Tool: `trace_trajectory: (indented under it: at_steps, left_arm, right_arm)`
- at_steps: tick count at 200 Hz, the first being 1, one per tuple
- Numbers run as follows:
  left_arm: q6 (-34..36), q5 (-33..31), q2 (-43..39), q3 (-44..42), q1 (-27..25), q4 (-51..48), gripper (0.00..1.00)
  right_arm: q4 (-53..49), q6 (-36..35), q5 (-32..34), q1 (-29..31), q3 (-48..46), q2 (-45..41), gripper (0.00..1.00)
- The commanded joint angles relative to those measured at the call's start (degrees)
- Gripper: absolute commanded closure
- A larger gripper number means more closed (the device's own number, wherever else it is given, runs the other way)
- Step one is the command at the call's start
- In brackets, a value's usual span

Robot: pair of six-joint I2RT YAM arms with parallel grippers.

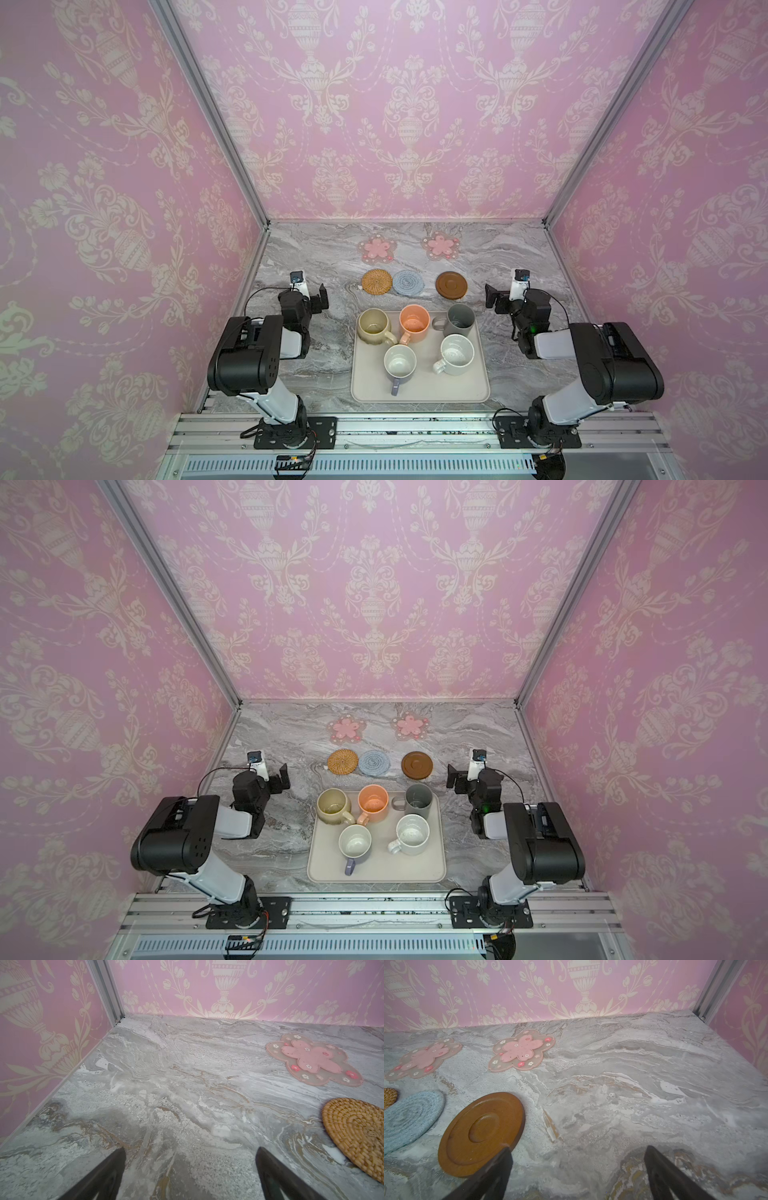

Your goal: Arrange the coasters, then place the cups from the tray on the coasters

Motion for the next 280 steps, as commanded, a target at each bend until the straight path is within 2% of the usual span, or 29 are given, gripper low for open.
trace_trajectory:
  at_steps: [1, 234, 261, 280]
  left_arm:
    - [1.4, 1.3, 0.0, 0.7, -0.4, -1.1, 0.01]
    - [1.3, 1.9, 0.0, 0.8, -0.2, -1.2, 0.01]
    - [1.3, 1.5, 0.0, 0.7, -0.3, -1.3, 0.01]
    - [1.2, 0.8, -0.3, 0.8, -0.4, -1.4, 0.01]
  right_arm:
    - [-0.6, -1.1, 1.0, 0.4, 1.0, -0.7, 0.00]
    - [-1.6, -1.8, 0.0, 0.6, 1.5, -0.7, 0.00]
    - [-1.8, -2.4, -0.5, 0.9, 1.6, -0.7, 0.04]
    - [-1.8, -2.3, -0.2, 1.0, 1.5, -0.8, 0.01]
